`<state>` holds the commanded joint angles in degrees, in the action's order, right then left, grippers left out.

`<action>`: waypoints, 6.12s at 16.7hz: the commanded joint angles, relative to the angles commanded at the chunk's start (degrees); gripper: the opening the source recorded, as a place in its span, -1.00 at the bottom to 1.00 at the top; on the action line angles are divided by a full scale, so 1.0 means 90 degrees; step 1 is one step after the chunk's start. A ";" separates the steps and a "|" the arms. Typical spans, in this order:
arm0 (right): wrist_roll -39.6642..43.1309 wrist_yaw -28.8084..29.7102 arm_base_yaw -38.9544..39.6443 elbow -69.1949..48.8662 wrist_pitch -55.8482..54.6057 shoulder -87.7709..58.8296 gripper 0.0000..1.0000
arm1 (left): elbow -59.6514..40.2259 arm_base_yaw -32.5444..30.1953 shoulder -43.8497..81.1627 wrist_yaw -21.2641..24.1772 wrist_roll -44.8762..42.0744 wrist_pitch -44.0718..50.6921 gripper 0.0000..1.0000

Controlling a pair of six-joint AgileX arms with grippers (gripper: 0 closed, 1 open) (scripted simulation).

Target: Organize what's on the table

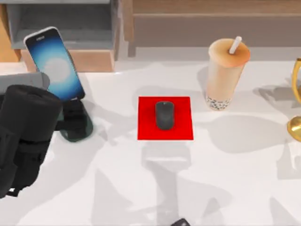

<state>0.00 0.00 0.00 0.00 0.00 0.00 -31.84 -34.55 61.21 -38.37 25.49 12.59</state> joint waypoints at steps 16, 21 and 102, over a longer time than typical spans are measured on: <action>0.0000 0.0000 0.0000 0.0000 0.0000 0.0000 1.00 | 0.3537 0.3839 -0.6801 0.4263 -0.2833 -0.1398 1.00; -0.0001 0.0006 0.0041 -0.0004 -0.0035 -0.0061 1.00 | 0.3537 0.3839 -0.6801 0.4263 -0.2833 -0.1398 1.00; 0.0002 0.3764 0.3552 -0.4986 -0.8919 -1.3642 -1.00 | 0.3537 0.3839 -0.6801 0.4263 -0.2833 -0.1398 1.00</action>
<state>0.01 33.88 31.97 -44.87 -80.27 -122.78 0.00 0.00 0.00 0.00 0.00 0.00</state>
